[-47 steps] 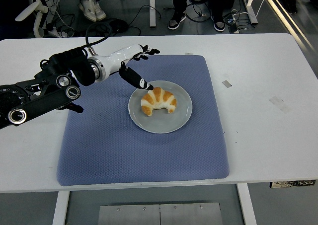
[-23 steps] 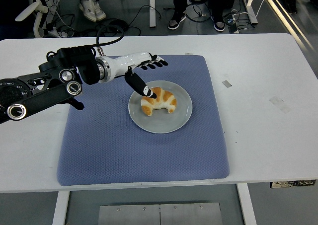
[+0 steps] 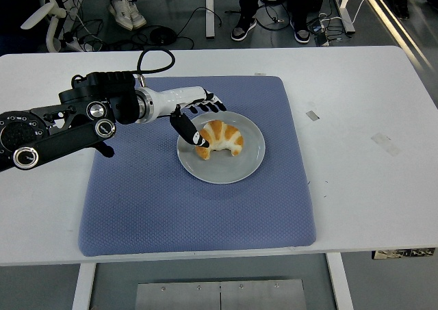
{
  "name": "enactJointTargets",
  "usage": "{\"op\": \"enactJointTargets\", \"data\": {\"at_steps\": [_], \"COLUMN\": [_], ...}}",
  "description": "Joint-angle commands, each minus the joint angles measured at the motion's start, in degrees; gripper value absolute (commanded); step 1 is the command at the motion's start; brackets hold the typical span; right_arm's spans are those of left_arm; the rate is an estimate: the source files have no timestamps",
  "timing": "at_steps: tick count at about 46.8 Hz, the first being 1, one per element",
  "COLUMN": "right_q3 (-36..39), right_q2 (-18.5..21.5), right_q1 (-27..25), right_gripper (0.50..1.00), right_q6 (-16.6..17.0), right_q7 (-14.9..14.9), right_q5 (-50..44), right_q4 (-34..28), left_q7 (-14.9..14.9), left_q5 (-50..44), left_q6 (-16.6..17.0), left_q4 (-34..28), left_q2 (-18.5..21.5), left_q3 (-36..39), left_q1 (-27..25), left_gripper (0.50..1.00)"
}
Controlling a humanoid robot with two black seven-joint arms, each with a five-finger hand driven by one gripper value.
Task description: Place the bread on the table
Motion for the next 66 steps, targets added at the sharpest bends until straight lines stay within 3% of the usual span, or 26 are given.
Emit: {"op": "enactJointTargets", "data": {"at_steps": [1, 12, 25, 36, 48, 57, 66], "right_q3": [0.0, 0.0, 0.0, 0.0, 0.0, 0.0, 0.0], "right_q2": [0.0, 0.0, 0.0, 0.0, 0.0, 0.0, 0.0], "right_q1": [0.0, 0.0, 0.0, 0.0, 0.0, 0.0, 0.0], "right_gripper": [1.0, 1.0, 1.0, 1.0, 1.0, 1.0, 1.0], "right_q6": [0.0, 0.0, 0.0, 0.0, 0.0, 0.0, 0.0], "right_q7": [0.0, 0.0, 0.0, 0.0, 0.0, 0.0, 0.0], "right_q5": [0.0, 0.0, 0.0, 0.0, 0.0, 0.0, 0.0], "right_q4": [0.0, 0.0, 0.0, 0.0, 0.0, 0.0, 0.0], "left_q7": [0.1, 0.6, 2.0, 2.0, 2.2, 2.2, 2.1], "left_q5": [-0.1, 1.0, 9.3, 12.6, 14.0, 14.0, 14.1], "left_q6": [0.2, 0.3, 0.7, 10.5, 12.4, 15.7, 16.3], "left_q4": [0.0, 0.0, -0.6, -5.1, -5.3, -5.3, -5.1], "left_q2": [0.4, 0.6, -1.6, -1.6, -1.7, -2.1, -2.3], "left_q3": [-0.5, -0.9, -0.2, 4.4, 5.9, 9.5, 9.6], "left_q1": [-0.3, -0.8, -1.5, -1.4, -0.8, -0.6, 0.3], "left_gripper": [0.902, 0.916, 0.916, 0.918, 0.918, 0.918, 0.916]}}
